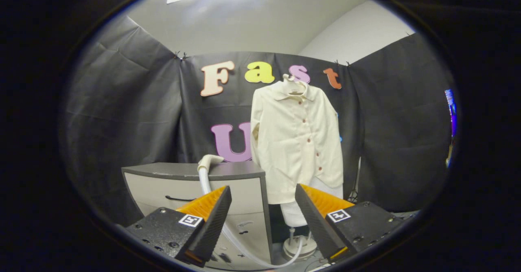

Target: Iron the clothes twice with a garment steamer, once on the left side and once on the right side.

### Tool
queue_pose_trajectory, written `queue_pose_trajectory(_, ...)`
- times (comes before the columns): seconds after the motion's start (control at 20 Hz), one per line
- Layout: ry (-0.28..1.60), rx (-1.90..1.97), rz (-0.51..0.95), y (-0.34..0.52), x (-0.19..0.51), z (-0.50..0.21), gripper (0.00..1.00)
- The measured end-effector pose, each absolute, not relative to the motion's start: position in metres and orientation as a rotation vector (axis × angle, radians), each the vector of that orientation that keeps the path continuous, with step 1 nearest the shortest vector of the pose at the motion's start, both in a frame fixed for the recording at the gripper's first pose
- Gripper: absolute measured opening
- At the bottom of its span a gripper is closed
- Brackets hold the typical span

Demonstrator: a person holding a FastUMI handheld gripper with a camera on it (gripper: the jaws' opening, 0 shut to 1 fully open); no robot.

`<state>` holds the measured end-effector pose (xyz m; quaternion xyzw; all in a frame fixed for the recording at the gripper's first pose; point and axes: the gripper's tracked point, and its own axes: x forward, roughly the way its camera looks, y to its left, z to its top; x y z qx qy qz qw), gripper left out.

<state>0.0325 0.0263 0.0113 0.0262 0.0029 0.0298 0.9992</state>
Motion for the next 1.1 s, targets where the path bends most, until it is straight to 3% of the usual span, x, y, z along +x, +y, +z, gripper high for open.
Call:
queue_pose_trajectory(0.65, 0.186, -0.019, 0.139, 0.087, 0.174, 0.013, 0.96)
queue_pose_trajectory(1.1, 0.326, -0.02, 0.293, 0.183, 0.245, 0.001, 0.97)
